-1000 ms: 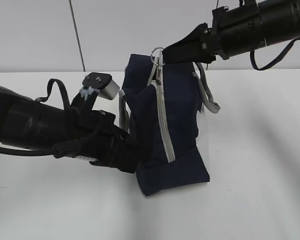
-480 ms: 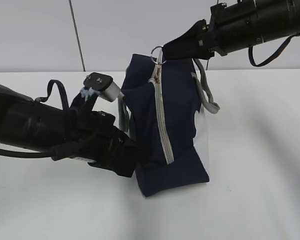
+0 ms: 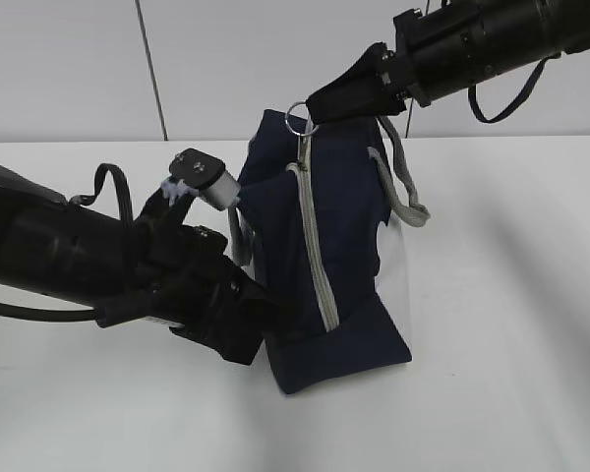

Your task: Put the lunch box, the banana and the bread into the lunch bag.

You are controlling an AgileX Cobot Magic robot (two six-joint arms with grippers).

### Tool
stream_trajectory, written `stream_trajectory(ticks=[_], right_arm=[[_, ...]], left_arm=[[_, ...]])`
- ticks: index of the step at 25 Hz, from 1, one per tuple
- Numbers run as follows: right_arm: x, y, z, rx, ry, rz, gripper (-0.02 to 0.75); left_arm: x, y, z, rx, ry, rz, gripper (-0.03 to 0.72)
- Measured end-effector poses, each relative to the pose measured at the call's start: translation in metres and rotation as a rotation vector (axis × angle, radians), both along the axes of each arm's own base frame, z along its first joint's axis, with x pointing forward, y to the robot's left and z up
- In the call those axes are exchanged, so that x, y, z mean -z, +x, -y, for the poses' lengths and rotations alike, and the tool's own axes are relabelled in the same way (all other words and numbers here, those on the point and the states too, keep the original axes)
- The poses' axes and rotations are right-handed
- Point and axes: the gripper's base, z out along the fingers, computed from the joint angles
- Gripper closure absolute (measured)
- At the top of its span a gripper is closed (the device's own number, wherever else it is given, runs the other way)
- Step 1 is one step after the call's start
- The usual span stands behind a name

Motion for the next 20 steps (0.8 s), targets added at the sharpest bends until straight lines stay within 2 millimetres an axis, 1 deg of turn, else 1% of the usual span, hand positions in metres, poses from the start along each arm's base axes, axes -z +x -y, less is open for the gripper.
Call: stream_trajectory(ticks=[5,11,16,20], right_arm=[[0.002,0.016,-0.002,-0.088,-0.041,-0.026,0.754],[0.011,0.034,-0.002,-0.101,-0.107,-0.053,0.754],[0.019,0.039,-0.002,-0.101,-0.107,-0.073,0.754],[0.019,0.039,-0.003,-0.1,-0.099,-0.076,0.754]], left_arm=[[0.001,-0.001,-0.001,0.028,0.018,0.01,0.68],[0.001,-0.001,-0.001,0.033,0.025,0.015,0.68],[0.002,-0.001,-0.001,0.032,0.032,0.02,0.68],[0.002,-0.001,-0.002,0.043,0.042,0.026,0.68]])
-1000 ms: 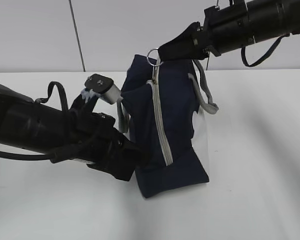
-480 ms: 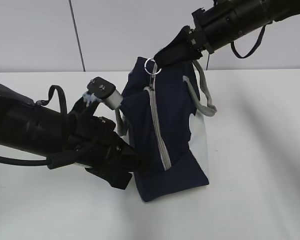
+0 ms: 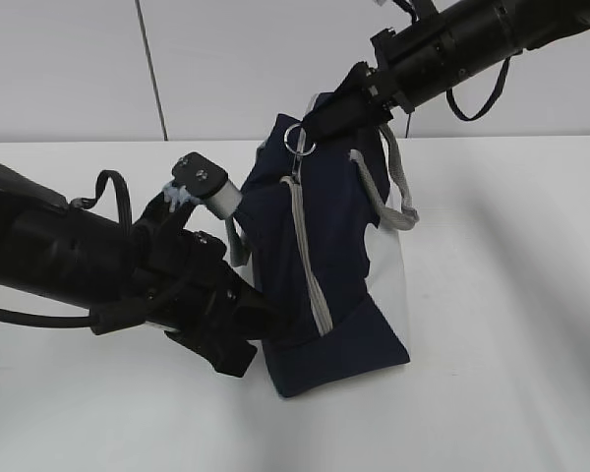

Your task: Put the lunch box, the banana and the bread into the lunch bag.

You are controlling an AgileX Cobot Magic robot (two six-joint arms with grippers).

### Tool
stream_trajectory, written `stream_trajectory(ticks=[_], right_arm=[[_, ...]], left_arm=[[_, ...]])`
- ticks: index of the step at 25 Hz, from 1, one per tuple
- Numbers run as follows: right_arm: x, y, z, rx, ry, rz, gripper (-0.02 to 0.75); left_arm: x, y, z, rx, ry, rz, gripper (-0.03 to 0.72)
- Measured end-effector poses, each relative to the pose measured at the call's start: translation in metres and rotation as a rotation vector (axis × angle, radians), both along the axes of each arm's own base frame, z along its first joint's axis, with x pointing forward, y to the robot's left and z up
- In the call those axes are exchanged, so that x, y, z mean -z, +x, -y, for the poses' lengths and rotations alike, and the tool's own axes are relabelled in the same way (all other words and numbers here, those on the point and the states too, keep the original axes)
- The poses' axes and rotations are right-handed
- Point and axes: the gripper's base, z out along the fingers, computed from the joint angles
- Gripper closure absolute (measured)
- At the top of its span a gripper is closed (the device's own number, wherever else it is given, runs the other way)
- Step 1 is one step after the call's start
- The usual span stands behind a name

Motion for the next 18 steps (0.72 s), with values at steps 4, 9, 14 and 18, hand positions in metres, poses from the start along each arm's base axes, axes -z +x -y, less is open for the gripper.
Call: stream_trajectory(ticks=[4,9,14,18], right_arm=[[0.002,0.002,-0.0012,0.012,0.008,0.0,0.754],[0.0037,0.0043,-0.0018,0.027,0.02,-0.001,0.754],[0.0056,0.0069,-0.0038,0.045,0.03,0.002,0.754],[0.0062,0.0076,-0.0045,0.049,0.044,-0.004,0.754]], left_arm=[[0.0,0.0,-0.0002,0.014,0.011,0.008,0.68],[0.0,0.0001,-0.0004,0.026,0.021,0.018,0.68],[-0.0001,0.0005,-0.0009,0.029,0.025,0.021,0.68],[-0.0002,0.0007,-0.0009,0.034,0.029,0.025,0.681]])
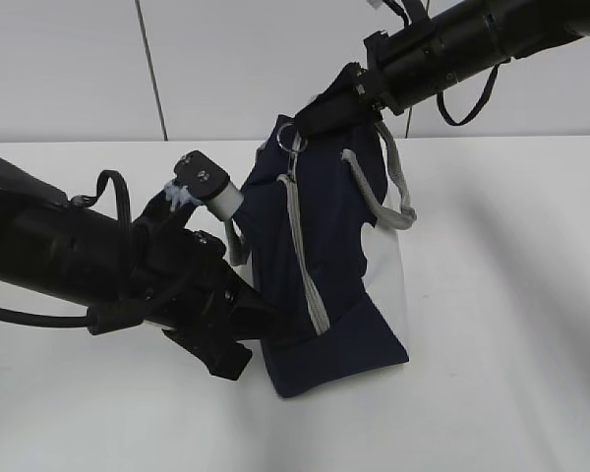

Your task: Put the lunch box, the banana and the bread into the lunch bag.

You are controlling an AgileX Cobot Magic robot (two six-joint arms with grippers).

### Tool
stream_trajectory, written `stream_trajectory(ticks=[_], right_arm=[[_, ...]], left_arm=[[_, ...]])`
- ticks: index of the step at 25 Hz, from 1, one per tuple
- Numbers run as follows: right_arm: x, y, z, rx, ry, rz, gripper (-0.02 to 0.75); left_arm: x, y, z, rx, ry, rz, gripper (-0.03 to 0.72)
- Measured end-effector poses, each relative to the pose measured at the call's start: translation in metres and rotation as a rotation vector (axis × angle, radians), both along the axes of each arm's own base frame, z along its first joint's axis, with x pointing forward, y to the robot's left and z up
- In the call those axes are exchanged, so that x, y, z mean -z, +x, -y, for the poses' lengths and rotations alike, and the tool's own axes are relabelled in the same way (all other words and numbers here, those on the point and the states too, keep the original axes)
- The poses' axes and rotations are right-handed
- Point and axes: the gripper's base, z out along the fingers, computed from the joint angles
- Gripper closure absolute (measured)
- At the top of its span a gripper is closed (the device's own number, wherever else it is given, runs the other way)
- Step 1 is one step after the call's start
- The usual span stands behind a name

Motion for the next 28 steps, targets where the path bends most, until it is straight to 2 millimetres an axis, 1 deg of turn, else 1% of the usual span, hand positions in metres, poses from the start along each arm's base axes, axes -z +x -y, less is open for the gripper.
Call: stream_trajectory(ticks=[6,10,16,20,21,23,26,28], right_arm=[[-0.002,-0.003,-0.001,-0.027,0.022,-0.022,0.754],[-0.002,-0.003,0.003,-0.018,-0.028,-0.025,0.754],[-0.024,-0.014,0.009,0.002,-0.106,0.007,0.754],[-0.03,-0.017,0.011,0.028,-0.138,-0.003,0.754],[-0.03,-0.018,0.012,0.032,-0.14,-0.01,0.754],[-0.029,-0.019,0.013,0.04,-0.145,-0.018,0.754],[-0.027,-0.025,0.014,0.049,-0.151,-0.034,0.754],[-0.027,-0.03,0.015,0.049,-0.156,-0.041,0.754]], left_arm=[[0.0,0.0,0.0,-0.019,-0.013,-0.011,0.681],[0.0,0.001,0.001,-0.064,-0.041,-0.033,0.681],[-0.002,0.003,0.002,-0.127,-0.079,-0.058,0.682],[-0.003,0.006,0.002,-0.186,-0.106,-0.076,0.666],[-0.003,0.006,0.002,-0.196,-0.111,-0.083,0.65],[-0.003,0.007,0.002,-0.218,-0.113,-0.097,0.592],[-0.003,0.007,0.002,-0.242,-0.12,-0.124,0.447],[-0.003,0.007,0.002,-0.253,-0.126,-0.145,0.37]])
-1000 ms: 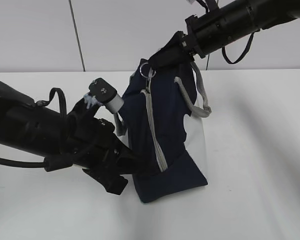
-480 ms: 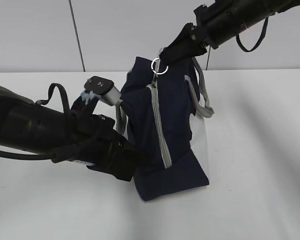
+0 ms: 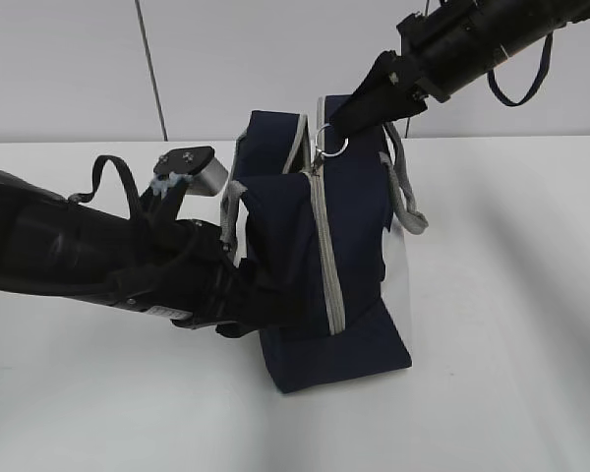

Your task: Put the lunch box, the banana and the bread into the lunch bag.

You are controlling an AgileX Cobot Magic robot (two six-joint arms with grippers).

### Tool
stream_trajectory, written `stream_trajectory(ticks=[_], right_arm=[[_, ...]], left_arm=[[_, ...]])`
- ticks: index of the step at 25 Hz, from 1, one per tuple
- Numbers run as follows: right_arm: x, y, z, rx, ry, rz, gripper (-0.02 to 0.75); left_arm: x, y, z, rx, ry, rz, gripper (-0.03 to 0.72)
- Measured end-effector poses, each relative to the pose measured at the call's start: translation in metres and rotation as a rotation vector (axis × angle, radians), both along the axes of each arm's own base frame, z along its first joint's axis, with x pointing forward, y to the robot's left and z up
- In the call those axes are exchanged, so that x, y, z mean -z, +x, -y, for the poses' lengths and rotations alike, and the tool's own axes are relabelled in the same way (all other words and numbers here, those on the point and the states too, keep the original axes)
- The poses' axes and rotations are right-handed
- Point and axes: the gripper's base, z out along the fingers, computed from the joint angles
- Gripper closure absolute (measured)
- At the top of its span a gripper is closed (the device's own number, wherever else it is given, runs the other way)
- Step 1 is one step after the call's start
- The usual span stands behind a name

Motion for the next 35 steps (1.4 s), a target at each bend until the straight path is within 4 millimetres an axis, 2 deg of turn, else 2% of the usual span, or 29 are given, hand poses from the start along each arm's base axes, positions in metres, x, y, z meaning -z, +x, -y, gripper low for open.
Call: stream_trajectory(ticks=[3,5,11,16,22,29,35], right_arm=[[-0.007,-0.008,0.001,0.0,0.0,0.011,0.754],[-0.013,-0.012,0.002,0.0,0.001,0.02,0.754],[-0.009,-0.021,0.002,0.003,0.004,-0.005,0.754],[-0.001,-0.029,-0.007,-0.026,0.004,-0.028,0.754],[-0.005,-0.034,-0.017,-0.061,0.016,-0.01,0.754],[-0.007,-0.034,-0.017,-0.069,0.026,0.004,0.754],[-0.008,-0.034,-0.018,-0.068,0.041,0.004,0.754]], left_arm=[[-0.004,0.001,-0.003,-0.027,-0.018,-0.019,0.302],[-0.014,0.003,-0.009,-0.059,-0.051,-0.022,0.284],[-0.04,0.013,-0.041,-0.186,-0.179,-0.09,0.274],[-0.046,0.023,-0.06,-0.284,-0.255,-0.185,0.274],[-0.065,0.045,-0.055,-0.308,-0.312,-0.181,0.274],[-0.057,0.08,-0.044,-0.311,-0.305,-0.215,0.274],[-0.06,0.1,-0.038,-0.319,-0.324,-0.21,0.293]])
